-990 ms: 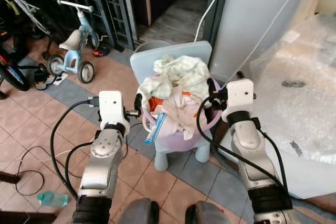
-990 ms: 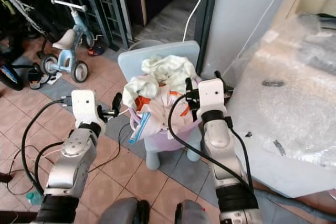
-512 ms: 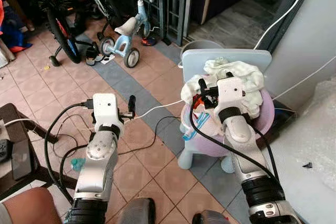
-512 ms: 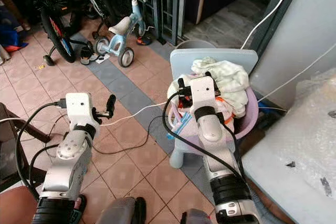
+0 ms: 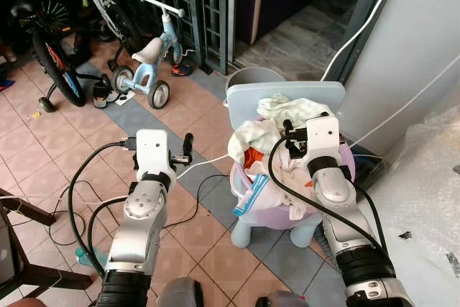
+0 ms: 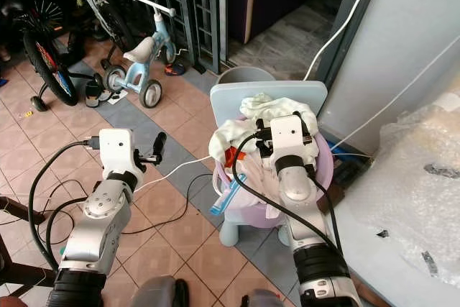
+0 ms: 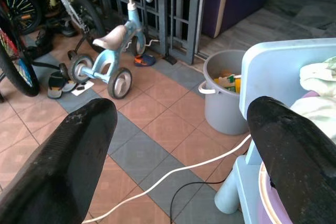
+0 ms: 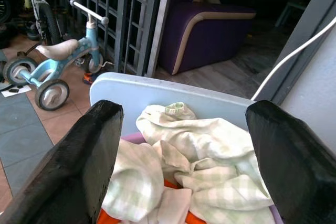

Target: Clothes washing

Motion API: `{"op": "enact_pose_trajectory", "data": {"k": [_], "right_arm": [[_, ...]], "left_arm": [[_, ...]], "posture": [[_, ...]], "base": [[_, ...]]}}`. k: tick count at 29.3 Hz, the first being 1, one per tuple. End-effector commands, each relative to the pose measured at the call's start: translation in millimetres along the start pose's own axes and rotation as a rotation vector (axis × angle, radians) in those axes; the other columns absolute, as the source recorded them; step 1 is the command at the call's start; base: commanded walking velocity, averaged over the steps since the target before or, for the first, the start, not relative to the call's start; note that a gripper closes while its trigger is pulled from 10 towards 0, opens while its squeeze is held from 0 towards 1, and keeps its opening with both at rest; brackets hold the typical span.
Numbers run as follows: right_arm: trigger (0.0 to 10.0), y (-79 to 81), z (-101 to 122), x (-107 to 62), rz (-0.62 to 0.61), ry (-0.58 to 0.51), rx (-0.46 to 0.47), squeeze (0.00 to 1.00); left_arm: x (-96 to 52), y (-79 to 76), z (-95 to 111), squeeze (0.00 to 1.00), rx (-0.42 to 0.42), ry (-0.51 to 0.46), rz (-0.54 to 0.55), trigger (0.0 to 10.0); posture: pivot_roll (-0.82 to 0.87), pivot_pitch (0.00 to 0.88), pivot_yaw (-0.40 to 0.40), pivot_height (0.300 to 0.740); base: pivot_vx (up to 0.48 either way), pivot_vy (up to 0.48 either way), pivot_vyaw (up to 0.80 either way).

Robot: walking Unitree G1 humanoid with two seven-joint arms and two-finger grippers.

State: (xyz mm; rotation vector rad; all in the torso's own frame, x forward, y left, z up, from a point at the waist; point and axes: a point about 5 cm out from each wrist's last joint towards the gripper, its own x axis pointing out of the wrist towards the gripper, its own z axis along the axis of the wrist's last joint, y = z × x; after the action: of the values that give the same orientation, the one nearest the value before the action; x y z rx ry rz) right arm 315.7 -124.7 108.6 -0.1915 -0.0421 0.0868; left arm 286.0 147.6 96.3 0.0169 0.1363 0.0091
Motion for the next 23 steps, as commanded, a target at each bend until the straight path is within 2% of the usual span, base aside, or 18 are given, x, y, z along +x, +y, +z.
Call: {"op": "enact_pose_trajectory", "data": {"k": [1, 7, 10, 15, 19, 22, 23], "right_arm": [[10.0, -4.4, -3.6, -0.6, -0.003, 0.017, -0.007, 0.00], [10.0, -2.7, -5.2, 1.6, 0.014, 0.031, -0.012, 0.00], [10.0, -2.2, -11.7, 4.8, 0.037, 0.082, -0.044, 0.00], [10.0, 2.9, -28.3, 17.1, 0.120, 0.228, -0.086, 0.00], [10.0, 1.4, -28.9, 26.5, 0.135, 0.247, -0.149, 0.00], [10.0, -2.1, -30.5, 29.7, 0.117, 0.268, -0.150, 0.00], [10.0, -8.6, -32.8, 34.2, 0.093, 0.301, -0.175, 0.00]], "left_arm": [[-0.4, -2.1, -0.8, 0.00, 0.001, 0.008, 0.004, 10.0], [-2.3, -2.7, -2.5, 0.00, 0.001, 0.013, 0.002, 10.0], [-2.9, -2.3, -2.9, 0.00, -0.002, 0.018, 0.009, 10.0], [-5.8, -1.7, -2.6, 0.00, -0.028, 0.029, 0.023, 10.0], [-10.0, -0.4, -4.6, 0.00, -0.020, 0.039, 0.032, 10.0], [-12.7, -0.2, -5.2, 0.00, -0.021, 0.040, 0.034, 10.0], [-19.3, 1.5, -6.6, 0.00, -0.026, 0.049, 0.052, 10.0]], "posture": [[0.02, 0.117, 0.016, 0.740], [0.03, 0.119, 0.015, 0.740], [0.03, 0.123, 0.014, 0.740], [0.05, 0.133, 0.009, 0.740], [0.07, 0.139, 0.001, 0.740], [0.08, 0.146, -0.007, 0.740], [0.11, 0.166, -0.024, 0.740]], "base": [[0.469, 0.000, 0.00], [0.442, 0.000, 0.00], [0.370, 0.000, 0.00], [0.000, 0.000, 0.00], [0.000, 0.000, 0.00], [0.000, 0.000, 0.00], [0.000, 0.000, 0.00]]}}
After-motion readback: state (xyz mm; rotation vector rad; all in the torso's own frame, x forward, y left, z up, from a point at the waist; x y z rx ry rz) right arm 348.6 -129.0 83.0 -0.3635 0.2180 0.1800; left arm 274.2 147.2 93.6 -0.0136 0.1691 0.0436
